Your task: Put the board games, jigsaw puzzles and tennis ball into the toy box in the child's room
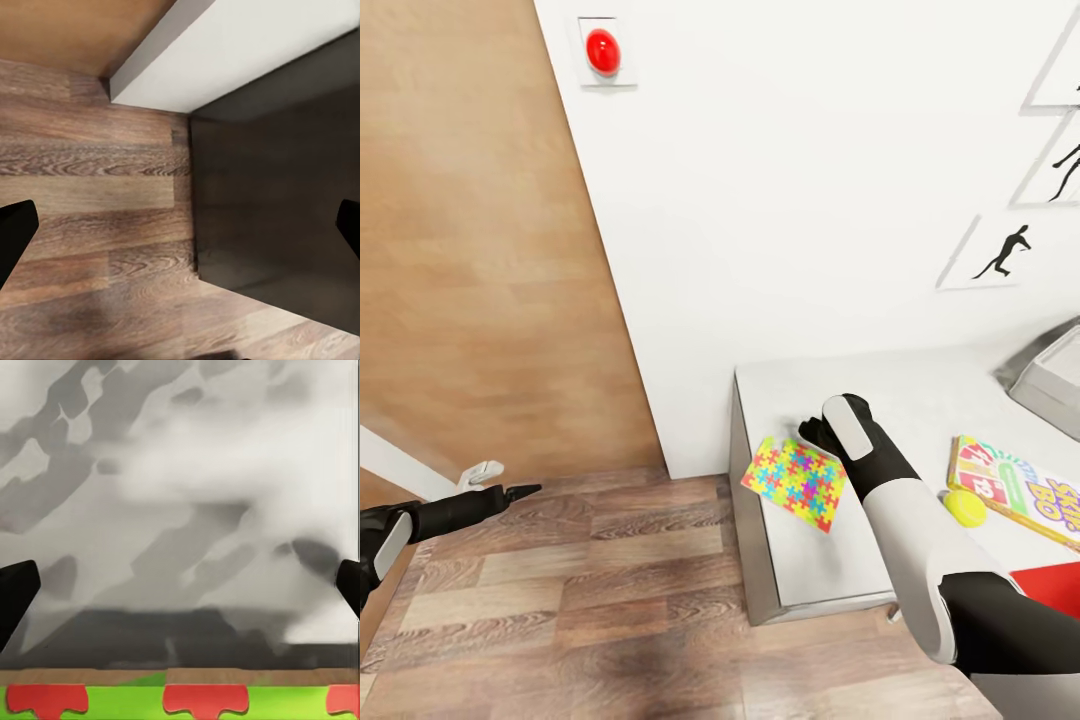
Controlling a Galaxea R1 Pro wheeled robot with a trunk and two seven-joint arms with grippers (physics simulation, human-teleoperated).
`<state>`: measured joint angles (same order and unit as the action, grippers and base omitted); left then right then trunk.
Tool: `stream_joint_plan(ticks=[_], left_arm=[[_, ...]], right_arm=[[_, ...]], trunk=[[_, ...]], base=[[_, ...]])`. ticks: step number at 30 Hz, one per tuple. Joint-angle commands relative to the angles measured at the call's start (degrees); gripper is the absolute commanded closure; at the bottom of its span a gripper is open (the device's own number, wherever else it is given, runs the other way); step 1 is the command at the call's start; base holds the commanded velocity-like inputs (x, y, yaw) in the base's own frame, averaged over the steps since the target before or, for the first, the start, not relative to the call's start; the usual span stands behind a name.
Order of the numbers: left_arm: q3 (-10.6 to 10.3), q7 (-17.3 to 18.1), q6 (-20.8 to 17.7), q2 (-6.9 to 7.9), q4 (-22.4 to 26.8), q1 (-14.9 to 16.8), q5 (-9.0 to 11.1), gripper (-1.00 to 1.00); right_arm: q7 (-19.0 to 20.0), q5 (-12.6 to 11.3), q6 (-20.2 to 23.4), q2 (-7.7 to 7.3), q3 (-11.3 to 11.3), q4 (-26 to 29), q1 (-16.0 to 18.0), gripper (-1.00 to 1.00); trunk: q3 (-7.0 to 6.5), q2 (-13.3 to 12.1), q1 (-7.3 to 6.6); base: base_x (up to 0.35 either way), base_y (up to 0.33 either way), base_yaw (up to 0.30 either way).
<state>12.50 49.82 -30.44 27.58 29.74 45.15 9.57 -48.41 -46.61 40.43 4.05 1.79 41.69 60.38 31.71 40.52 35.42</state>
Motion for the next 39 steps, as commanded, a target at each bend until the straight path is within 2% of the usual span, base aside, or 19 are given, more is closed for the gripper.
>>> stream_joint_plan(ticks=[1,19,39], left_arm=[[0.1,0.1,-0.4,-0.02,0.0,0.0,0.3,-1.0],[0.1,0.1,-0.5,-0.07,0.0,0.0,0.3,-1.0],[0.1,0.1,-0.5,-0.06,0.0,0.0,0.3,-1.0]], right_arm=[[-0.7,0.0,0.7,-0.08,0.1,-0.1,0.0,-1.0],[-0.7,-0.1,0.8,-0.1,0.1,-0.1,0.0,-1.0],[-0.7,-0.2,1.4,-0.19,0.1,-0.2,0.0,-1.0]], trunk=[[0.07,0.0,0.02],[0.07,0.0,0.02],[0.07,0.0,0.02]], base=[[-0.007,-0.012,0.0],[-0.063,-0.045,0.0],[-0.016,0.036,0.0]])
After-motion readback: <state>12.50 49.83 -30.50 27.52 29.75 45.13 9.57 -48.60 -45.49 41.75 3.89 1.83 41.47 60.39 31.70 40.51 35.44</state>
